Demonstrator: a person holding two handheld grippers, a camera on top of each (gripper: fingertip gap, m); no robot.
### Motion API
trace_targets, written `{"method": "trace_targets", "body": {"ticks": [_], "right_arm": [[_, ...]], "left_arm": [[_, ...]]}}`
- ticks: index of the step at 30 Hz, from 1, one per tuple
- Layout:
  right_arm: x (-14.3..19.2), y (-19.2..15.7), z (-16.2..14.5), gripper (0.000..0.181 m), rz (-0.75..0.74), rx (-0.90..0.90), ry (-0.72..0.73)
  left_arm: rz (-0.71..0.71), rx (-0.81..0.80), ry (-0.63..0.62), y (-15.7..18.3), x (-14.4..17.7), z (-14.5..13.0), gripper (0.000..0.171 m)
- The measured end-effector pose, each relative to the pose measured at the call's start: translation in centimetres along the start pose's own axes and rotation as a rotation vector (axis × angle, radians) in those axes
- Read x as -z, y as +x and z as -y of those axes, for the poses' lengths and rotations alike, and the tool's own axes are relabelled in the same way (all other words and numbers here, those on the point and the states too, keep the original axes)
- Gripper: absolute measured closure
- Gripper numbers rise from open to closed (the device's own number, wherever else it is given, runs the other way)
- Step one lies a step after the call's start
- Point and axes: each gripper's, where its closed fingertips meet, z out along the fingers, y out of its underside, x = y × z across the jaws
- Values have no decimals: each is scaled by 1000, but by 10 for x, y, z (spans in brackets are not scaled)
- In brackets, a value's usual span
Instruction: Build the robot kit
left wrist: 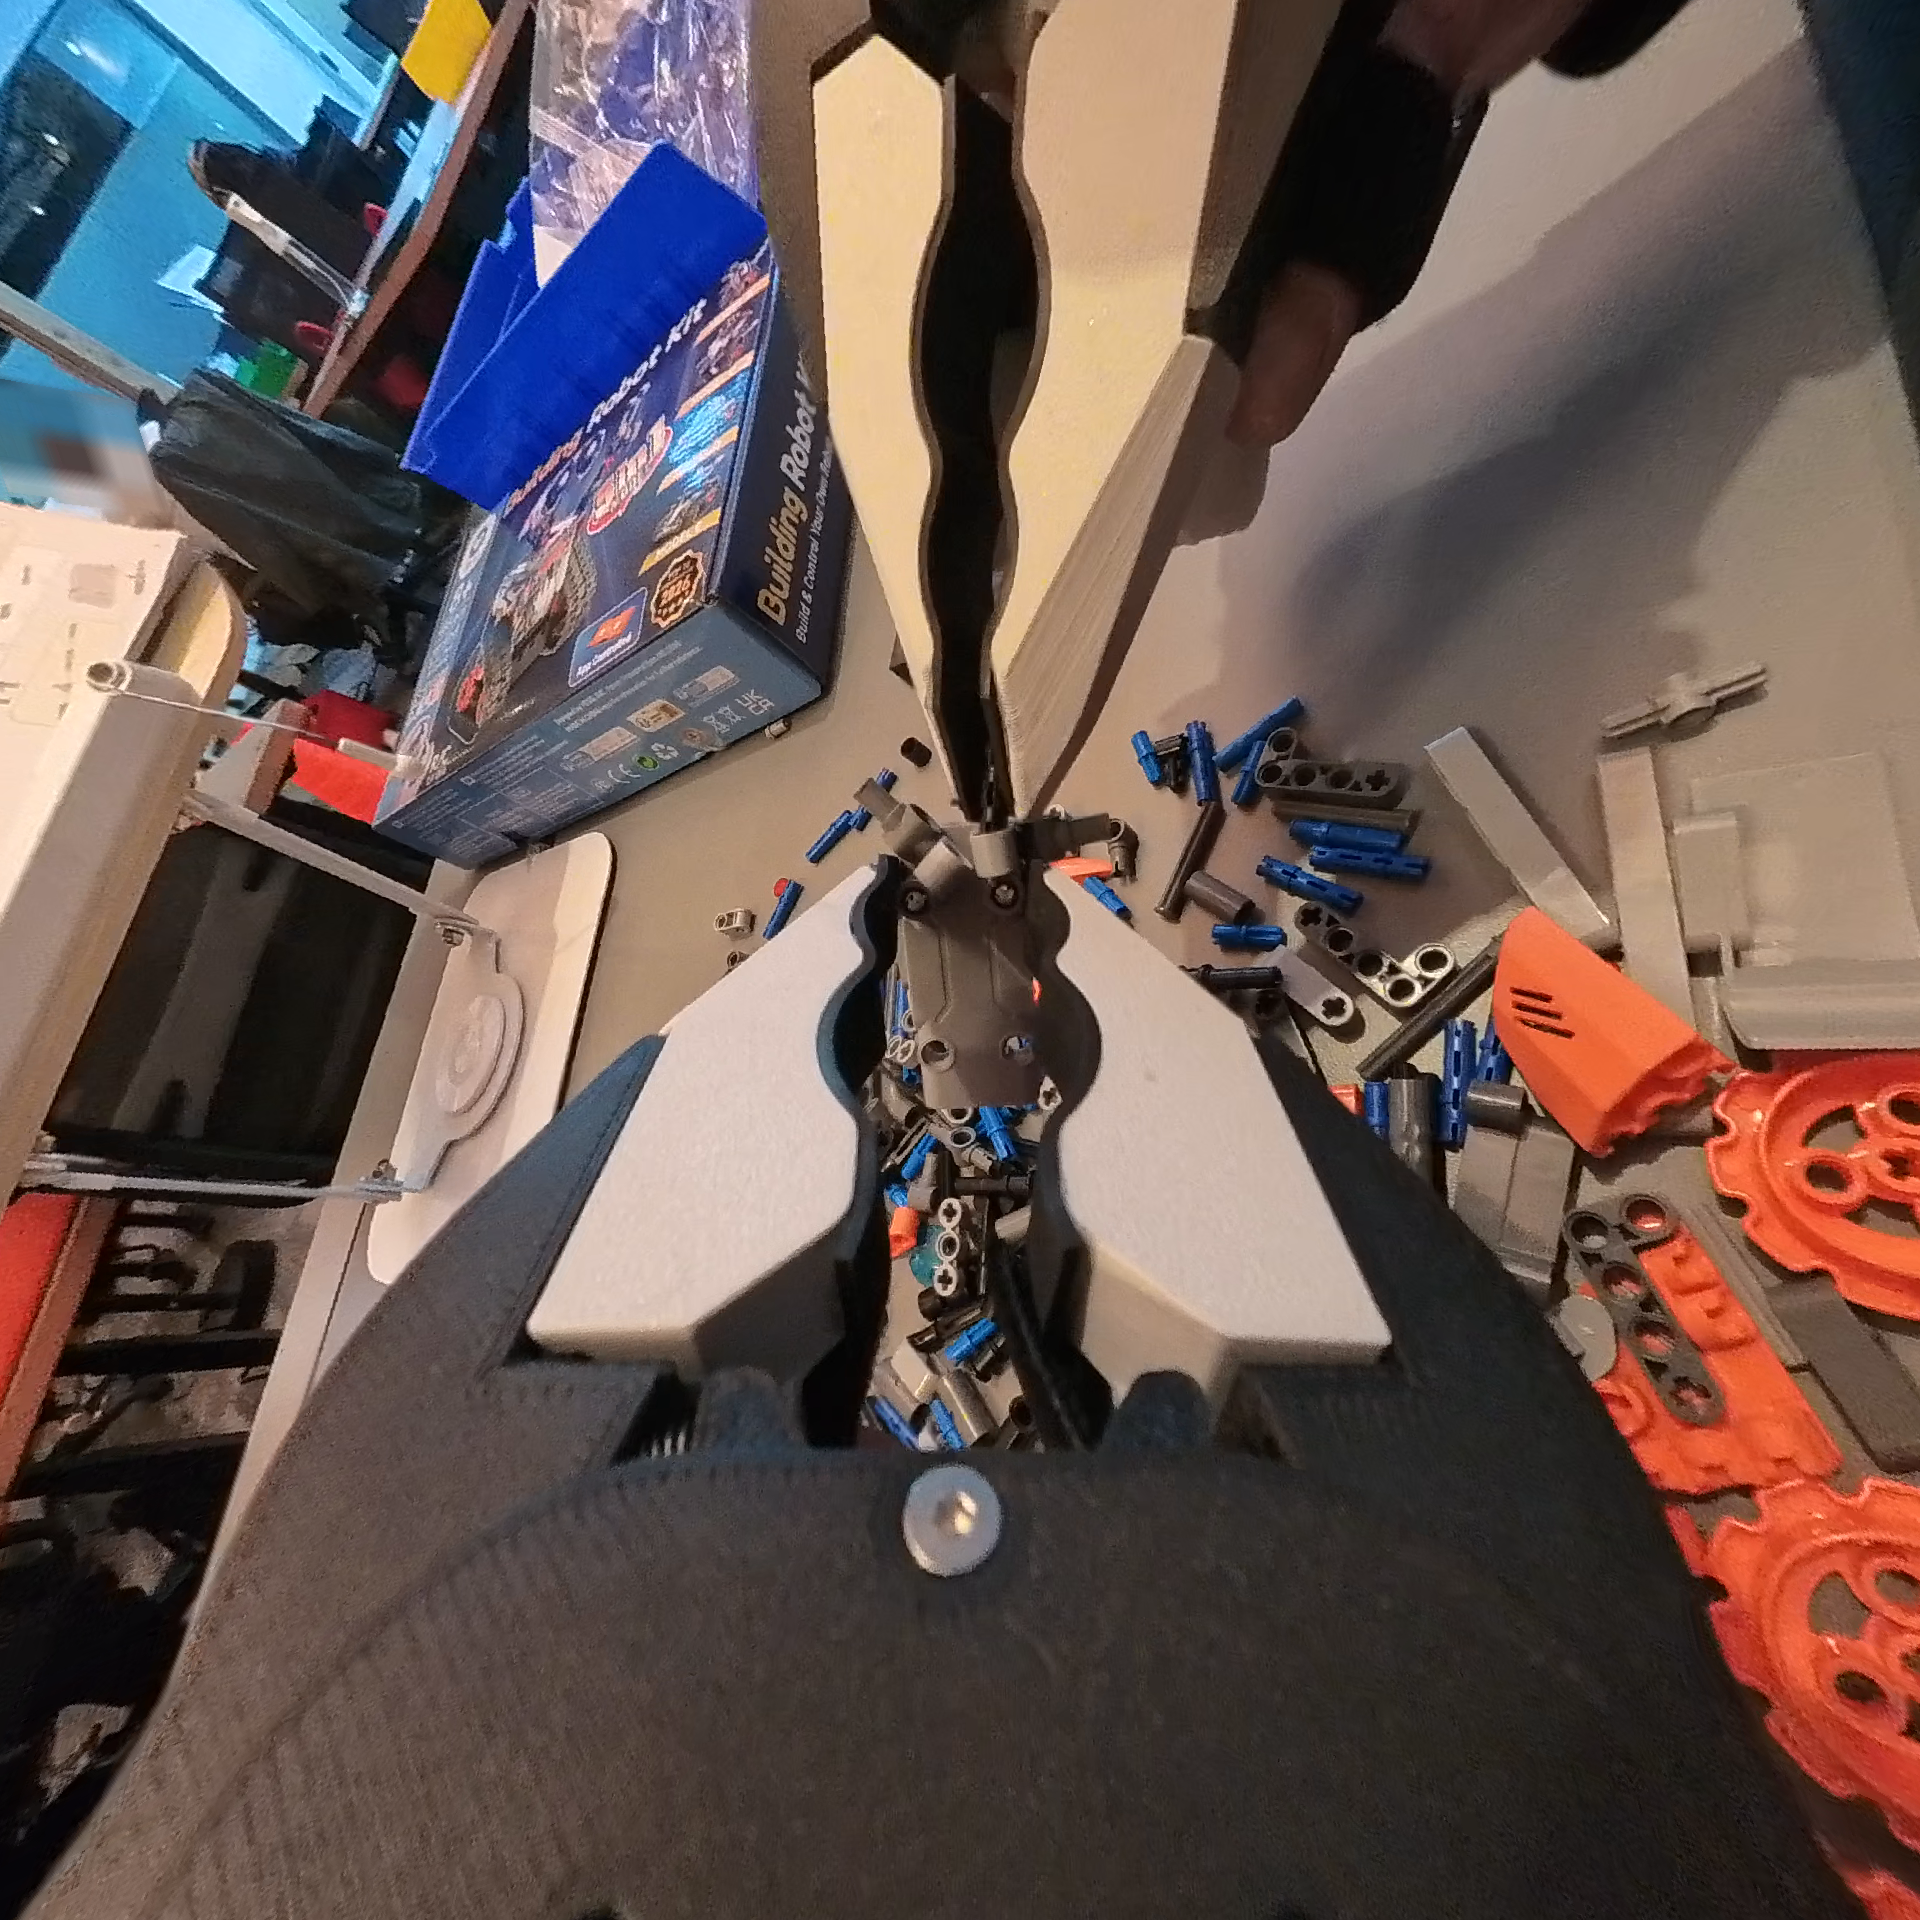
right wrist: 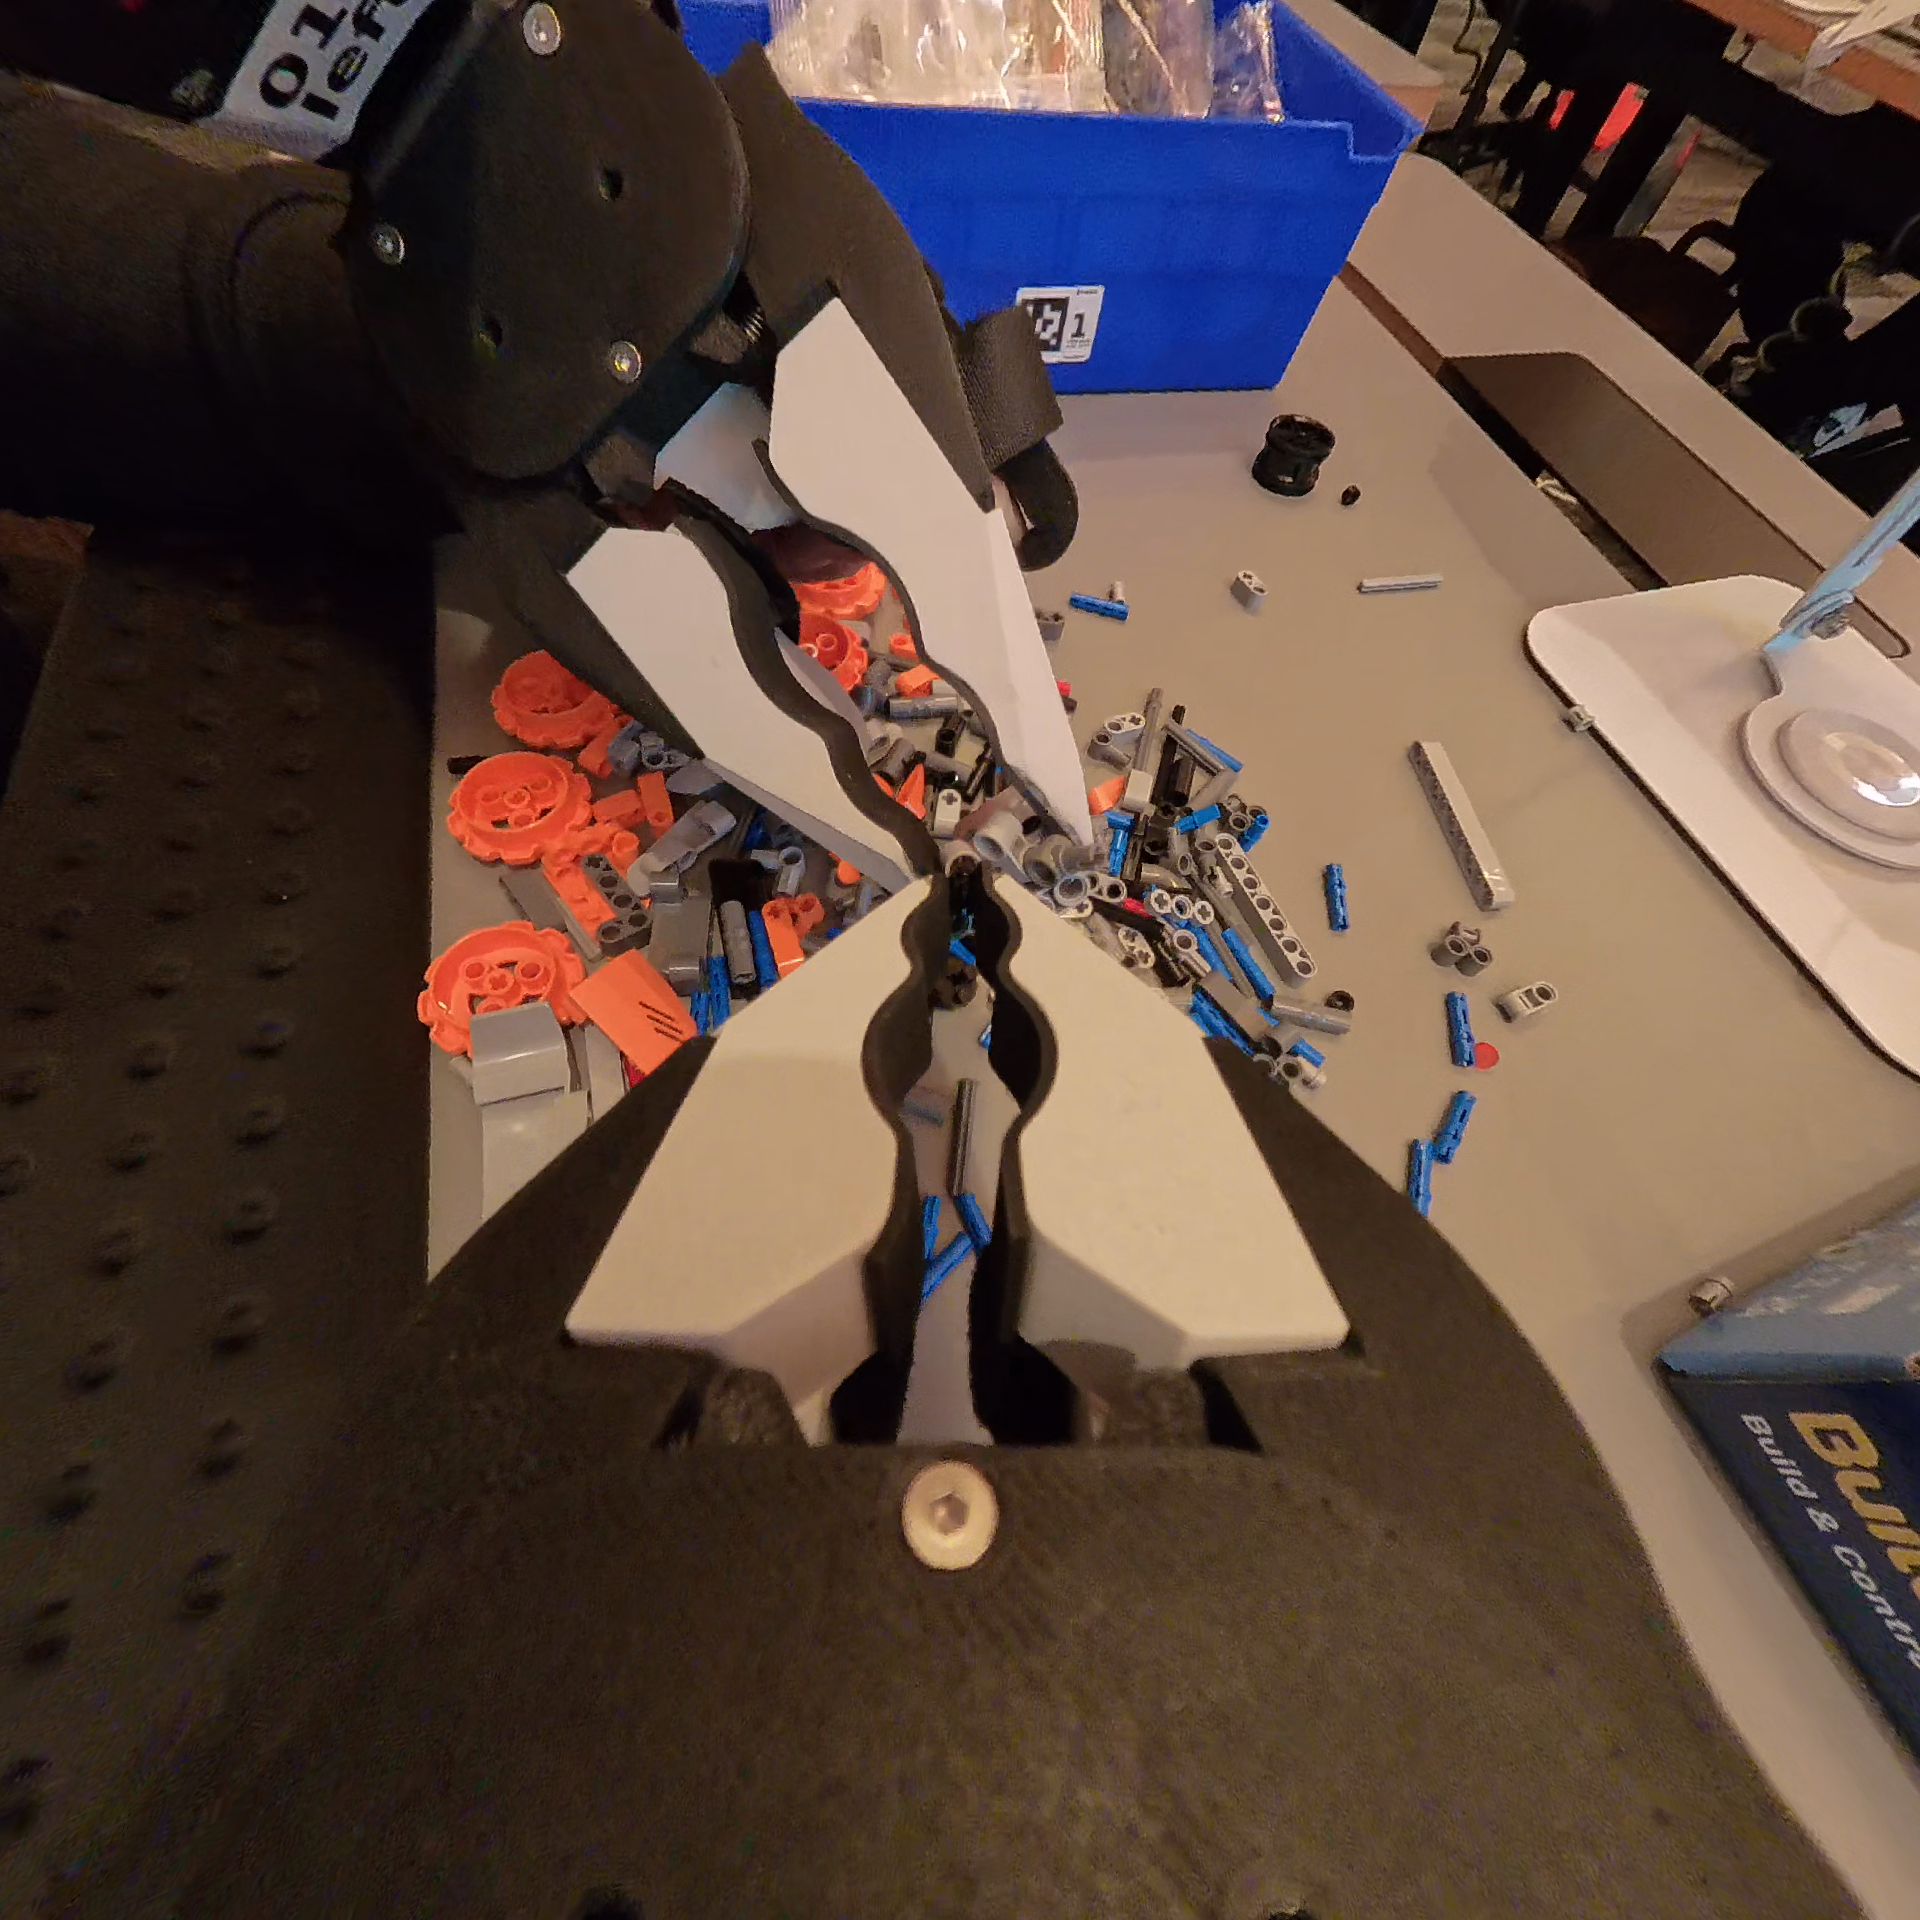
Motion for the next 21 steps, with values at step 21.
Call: {"method": "trace_targets", "body": {"ticks": [21], "right_arm": [[11,3,0,176,47,-86,39]], "left_arm": [[-11,24,-18,3,-3,-1,150]]}}
